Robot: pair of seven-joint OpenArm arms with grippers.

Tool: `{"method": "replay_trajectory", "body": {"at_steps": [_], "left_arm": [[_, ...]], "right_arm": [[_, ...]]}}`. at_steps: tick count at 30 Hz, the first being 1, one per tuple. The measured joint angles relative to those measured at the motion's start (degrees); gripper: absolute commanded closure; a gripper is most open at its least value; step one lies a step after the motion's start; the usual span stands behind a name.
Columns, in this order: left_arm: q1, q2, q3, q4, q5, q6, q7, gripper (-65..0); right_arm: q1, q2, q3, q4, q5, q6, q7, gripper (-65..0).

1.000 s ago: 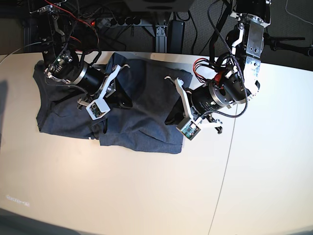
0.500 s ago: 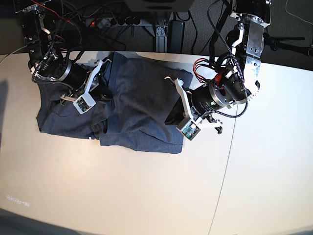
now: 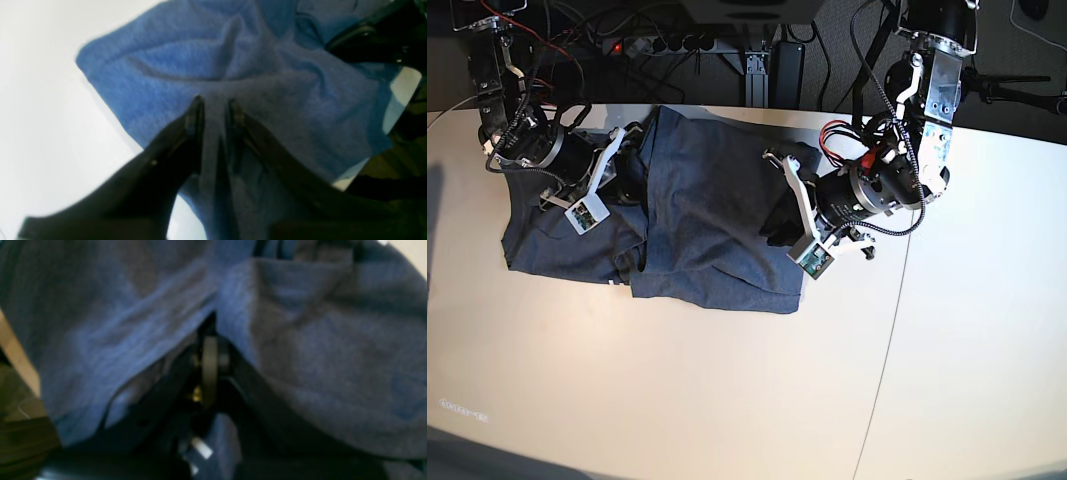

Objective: Fold the T-shirt properly
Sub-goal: 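Grasp the folded shirt with both grippers and press the layers together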

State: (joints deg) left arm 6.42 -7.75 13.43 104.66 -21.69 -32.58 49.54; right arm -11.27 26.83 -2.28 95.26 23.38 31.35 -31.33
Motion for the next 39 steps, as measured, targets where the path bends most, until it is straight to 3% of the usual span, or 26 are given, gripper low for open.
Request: {"method": "replay_trajectory", "body": {"at_steps": [12, 19, 26, 33, 39], "left_arm": [[-2.6, 0.3, 0.0, -1.9, -1.9, 0.0, -3.2, -15.2], [-5.5, 4.2, 0.0, -10.8, -4.7, 0.0, -3.5, -15.2], [-4.4, 8.0, 0.0, -11.1, -10.7, 0.0, -0.8, -15.2], [-2.7, 9.5, -0.1, -14.7, -3.3, -0.1, -5.2, -15.2], [-3.9, 9.5, -1.2, -20.9, -0.9, -0.1, -7.7, -15.2]], "right_arm": [[2.7, 0.0, 0.0, -7.2, 5.8, 0.3, 1.6, 0.0], [4.0, -0.2, 0.0, -5.9, 5.6, 0.4, 0.1, 0.0], [5.4, -1.1, 0.0, -6.0, 4.4, 0.4, 0.0, 0.0], [5.4, -1.1, 0.0, -7.2, 4.0, 0.4, 0.2, 0.0], [5.4, -1.1, 0.0, -7.3, 3.8, 0.4, 0.2, 0.0]]}}
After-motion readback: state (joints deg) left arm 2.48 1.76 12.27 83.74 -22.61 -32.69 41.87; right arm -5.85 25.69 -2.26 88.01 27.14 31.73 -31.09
